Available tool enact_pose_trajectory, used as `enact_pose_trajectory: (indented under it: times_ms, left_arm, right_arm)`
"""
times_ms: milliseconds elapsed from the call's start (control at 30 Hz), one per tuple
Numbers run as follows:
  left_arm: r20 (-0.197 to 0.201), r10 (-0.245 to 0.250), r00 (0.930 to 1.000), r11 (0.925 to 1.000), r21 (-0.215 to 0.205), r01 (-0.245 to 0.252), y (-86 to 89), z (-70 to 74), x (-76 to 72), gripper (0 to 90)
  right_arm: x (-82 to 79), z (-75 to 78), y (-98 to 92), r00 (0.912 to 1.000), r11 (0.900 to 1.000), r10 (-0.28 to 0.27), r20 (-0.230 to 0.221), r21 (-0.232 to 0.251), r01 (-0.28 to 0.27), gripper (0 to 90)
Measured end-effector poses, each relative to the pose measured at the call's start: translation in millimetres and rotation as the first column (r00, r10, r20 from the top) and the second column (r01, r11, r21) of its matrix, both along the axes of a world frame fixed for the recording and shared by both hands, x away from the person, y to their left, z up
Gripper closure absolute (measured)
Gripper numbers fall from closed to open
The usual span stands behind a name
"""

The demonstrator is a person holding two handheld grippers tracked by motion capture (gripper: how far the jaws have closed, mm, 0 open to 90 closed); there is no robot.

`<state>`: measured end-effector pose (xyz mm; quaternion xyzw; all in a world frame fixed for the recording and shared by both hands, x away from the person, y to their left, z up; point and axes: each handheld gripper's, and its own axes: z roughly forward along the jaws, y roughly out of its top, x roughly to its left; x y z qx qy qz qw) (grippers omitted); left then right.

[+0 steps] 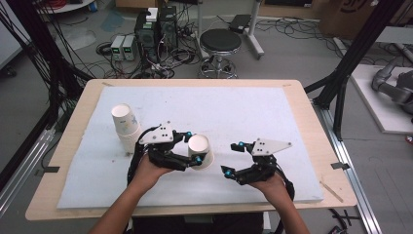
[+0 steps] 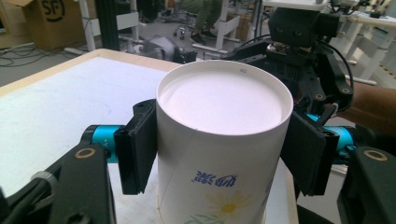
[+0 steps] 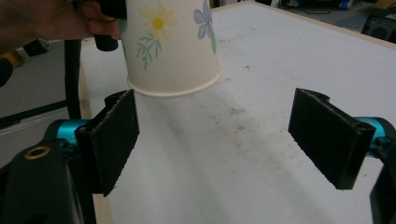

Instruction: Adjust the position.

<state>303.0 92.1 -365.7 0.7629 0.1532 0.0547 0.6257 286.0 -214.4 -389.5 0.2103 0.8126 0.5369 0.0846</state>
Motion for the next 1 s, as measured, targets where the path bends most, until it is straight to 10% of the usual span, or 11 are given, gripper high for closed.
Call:
enact_pose_trajectory:
  times_ms: [1000]
  left_arm:
    - [-0.022, -0.110, 0.9937, 0.9930, -0.046, 0.109, -22.5, -5.4, -2.3, 34.6]
  right_arm:
    - [8.3, -8.6, 34.2, 0.9855, 0.987, 0.155, -0.069, 0.049, -0.152, 21.1]
